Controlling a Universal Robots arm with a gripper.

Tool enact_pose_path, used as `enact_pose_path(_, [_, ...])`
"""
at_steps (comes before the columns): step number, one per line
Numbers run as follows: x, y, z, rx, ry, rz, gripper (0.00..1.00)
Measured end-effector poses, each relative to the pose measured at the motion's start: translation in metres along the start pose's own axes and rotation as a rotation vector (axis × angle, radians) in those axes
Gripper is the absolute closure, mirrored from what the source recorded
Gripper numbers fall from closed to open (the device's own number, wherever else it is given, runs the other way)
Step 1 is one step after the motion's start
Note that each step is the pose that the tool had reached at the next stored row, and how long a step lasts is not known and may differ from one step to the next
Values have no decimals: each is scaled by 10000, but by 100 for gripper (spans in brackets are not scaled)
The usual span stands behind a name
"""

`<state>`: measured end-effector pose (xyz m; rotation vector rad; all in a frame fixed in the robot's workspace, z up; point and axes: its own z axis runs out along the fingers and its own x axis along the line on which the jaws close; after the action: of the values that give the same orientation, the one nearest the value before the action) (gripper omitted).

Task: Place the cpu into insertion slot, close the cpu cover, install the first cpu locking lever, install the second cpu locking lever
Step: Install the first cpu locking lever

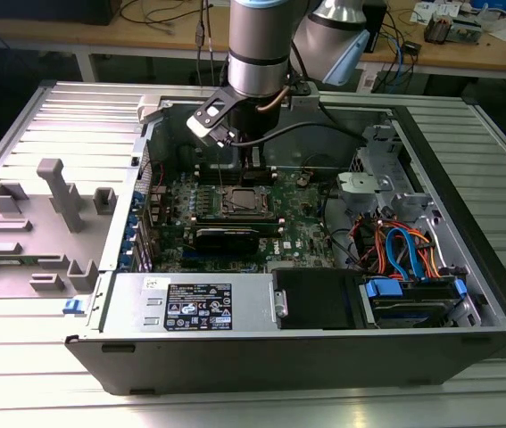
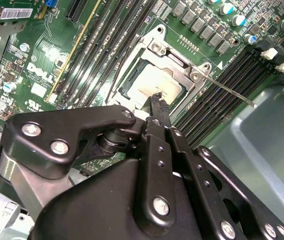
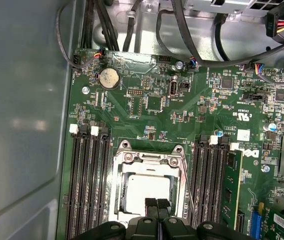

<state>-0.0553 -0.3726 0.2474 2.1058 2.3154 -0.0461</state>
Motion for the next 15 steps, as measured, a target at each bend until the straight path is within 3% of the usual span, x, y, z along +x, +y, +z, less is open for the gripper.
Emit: enact_pose_path(15, [-1,-1,-7,0,-2,-139,89])
